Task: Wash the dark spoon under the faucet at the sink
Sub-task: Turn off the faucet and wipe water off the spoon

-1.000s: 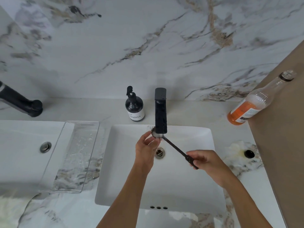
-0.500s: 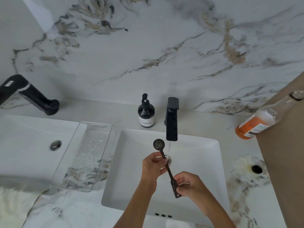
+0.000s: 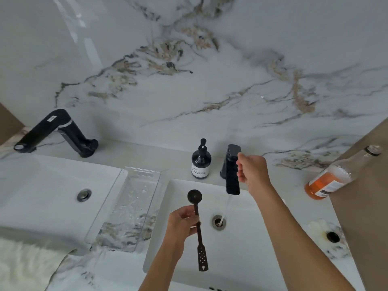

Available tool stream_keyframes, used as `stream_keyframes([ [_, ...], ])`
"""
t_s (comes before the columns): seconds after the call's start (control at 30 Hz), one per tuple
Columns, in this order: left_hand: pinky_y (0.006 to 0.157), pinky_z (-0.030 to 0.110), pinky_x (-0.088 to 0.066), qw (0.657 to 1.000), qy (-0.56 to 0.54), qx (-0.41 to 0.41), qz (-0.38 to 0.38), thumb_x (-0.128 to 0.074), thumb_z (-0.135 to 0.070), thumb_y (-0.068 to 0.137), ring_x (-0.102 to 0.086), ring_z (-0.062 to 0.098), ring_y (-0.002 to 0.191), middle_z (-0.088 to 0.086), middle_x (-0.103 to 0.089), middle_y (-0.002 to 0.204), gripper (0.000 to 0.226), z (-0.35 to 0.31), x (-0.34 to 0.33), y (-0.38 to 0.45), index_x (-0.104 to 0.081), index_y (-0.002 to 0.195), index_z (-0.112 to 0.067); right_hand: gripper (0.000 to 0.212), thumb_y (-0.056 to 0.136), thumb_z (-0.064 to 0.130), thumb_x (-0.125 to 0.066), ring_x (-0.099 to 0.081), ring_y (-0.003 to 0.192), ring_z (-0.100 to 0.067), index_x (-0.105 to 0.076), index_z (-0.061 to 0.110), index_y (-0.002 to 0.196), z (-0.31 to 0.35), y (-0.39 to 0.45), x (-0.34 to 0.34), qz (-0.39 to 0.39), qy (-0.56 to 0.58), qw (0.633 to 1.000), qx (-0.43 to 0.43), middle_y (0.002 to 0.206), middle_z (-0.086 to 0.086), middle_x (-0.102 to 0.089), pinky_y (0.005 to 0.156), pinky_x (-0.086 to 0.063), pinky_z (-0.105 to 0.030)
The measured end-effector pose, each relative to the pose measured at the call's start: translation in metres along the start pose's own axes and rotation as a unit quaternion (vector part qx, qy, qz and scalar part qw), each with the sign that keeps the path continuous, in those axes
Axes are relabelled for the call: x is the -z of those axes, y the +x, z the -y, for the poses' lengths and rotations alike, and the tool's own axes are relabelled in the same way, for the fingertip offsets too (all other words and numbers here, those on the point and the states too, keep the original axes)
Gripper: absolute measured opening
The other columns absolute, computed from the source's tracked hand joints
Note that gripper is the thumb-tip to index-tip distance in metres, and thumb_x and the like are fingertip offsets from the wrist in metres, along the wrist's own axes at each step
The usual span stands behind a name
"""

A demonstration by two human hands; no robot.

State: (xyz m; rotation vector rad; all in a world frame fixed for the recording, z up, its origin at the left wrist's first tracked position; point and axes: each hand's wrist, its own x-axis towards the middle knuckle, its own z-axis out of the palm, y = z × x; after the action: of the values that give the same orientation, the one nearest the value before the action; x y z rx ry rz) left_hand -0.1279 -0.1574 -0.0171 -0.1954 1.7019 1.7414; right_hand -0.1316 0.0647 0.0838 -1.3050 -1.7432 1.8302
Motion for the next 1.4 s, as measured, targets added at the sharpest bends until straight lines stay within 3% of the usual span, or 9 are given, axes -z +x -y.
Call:
stream_keyframes([
  [0.17,0.068,0.028,-0.057,1.000,0.008,-0.011,0.009,-0.060,0.012,0.086,-0.065,0.021,0.069,0.004,-0.064,0.072,0.024,-0.009,0.008,-0.007,-0.077,0.094,-0.005,0.023,0.089,0.008,-0.062,-0.036,0.048,-0.019,-0.051,0.006,0.070,-0.008,0.003,-0.001,-0.013,0.075,0.996,-0.053,0.061,-0.008,-0.043,0.042,-0.030,-0.024],
  [0.33,0.074,0.035,-0.062,1.000,0.017,-0.024,0.008,-0.062,0.013,0.086,-0.067,0.021,0.069,0.006,-0.066,0.075,0.024,-0.018,0.013,-0.014,-0.076,0.098,-0.003,0.014,0.088,0.002,-0.064,-0.043,0.048,-0.019,-0.057,0.000,0.076,-0.028,-0.004,0.000,-0.007,0.095,0.991,-0.096,0.061,-0.009,-0.046,0.046,-0.041,-0.028],
  [0.47,0.081,0.042,-0.063,0.999,0.035,-0.034,0.006,-0.062,0.012,0.087,-0.069,0.021,0.071,0.008,-0.069,0.079,0.023,-0.023,0.010,-0.016,-0.075,0.099,-0.002,0.014,0.092,0.008,-0.062,-0.047,0.049,-0.018,-0.058,0.002,0.080,-0.037,-0.020,0.001,0.000,0.070,0.996,-0.053,0.065,-0.009,-0.052,0.048,-0.043,-0.028],
  [0.6,0.085,0.046,-0.062,0.997,0.051,-0.054,0.014,-0.060,0.012,0.087,-0.069,0.023,0.074,0.009,-0.068,0.083,0.025,-0.028,0.003,-0.019,-0.074,0.101,-0.003,0.013,0.093,0.008,-0.058,-0.054,0.055,-0.017,-0.065,-0.002,0.093,-0.065,-0.066,0.009,0.085,-0.031,0.996,-0.025,0.076,-0.010,-0.062,0.050,-0.043,-0.027],
  [0.73,0.077,0.035,-0.062,0.996,0.048,-0.071,0.038,-0.062,0.011,0.087,-0.070,0.024,0.076,0.009,-0.067,0.082,0.023,-0.031,-0.007,-0.022,-0.075,0.100,-0.004,0.013,0.094,0.008,-0.059,-0.060,0.063,-0.018,-0.068,0.000,0.095,-0.111,-0.110,0.016,0.178,-0.046,0.981,-0.067,0.080,-0.009,-0.074,0.054,-0.045,-0.025],
  [0.87,0.071,0.029,-0.059,0.994,0.055,-0.072,0.059,-0.065,0.009,0.087,-0.070,0.024,0.075,0.013,-0.068,0.082,0.019,-0.030,-0.016,-0.027,-0.073,0.100,-0.003,0.020,0.094,0.015,-0.061,-0.065,0.073,-0.019,-0.067,-0.003,0.102,-0.131,-0.126,0.017,0.193,0.017,0.978,-0.082,0.090,-0.011,-0.077,0.062,-0.048,-0.029],
  [1.1,0.067,0.026,-0.058,0.992,0.081,-0.070,0.069,-0.066,0.009,0.086,-0.071,0.021,0.071,0.016,-0.070,0.084,0.020,-0.025,-0.029,-0.032,-0.074,0.099,-0.005,0.014,0.098,0.002,-0.055,-0.056,0.069,-0.019,-0.068,-0.002,0.098,-0.133,-0.139,0.019,0.170,0.116,0.973,-0.101,0.088,-0.018,-0.076,0.066,-0.045,-0.031],
  [1.23,0.072,0.029,-0.060,0.991,0.093,-0.066,0.073,-0.067,0.008,0.085,-0.071,0.021,0.073,0.015,-0.072,0.084,0.018,-0.027,-0.032,-0.032,-0.074,0.097,-0.005,0.019,0.098,0.000,-0.054,-0.060,0.083,-0.025,-0.072,-0.002,0.101,-0.138,-0.136,0.022,0.176,0.141,0.969,-0.102,0.088,-0.016,-0.076,0.077,-0.048,-0.038],
  [1.4,0.071,0.027,-0.058,0.991,0.102,-0.053,0.067,-0.073,-0.001,0.085,-0.071,0.016,0.066,0.008,-0.073,0.074,0.014,-0.028,-0.037,-0.030,-0.073,0.098,-0.004,0.020,0.096,-0.004,-0.054,-0.062,0.084,-0.025,-0.072,-0.006,0.104,-0.143,-0.134,0.027,0.185,0.187,0.959,-0.110,0.087,-0.017,-0.072,0.069,-0.048,-0.030],
])
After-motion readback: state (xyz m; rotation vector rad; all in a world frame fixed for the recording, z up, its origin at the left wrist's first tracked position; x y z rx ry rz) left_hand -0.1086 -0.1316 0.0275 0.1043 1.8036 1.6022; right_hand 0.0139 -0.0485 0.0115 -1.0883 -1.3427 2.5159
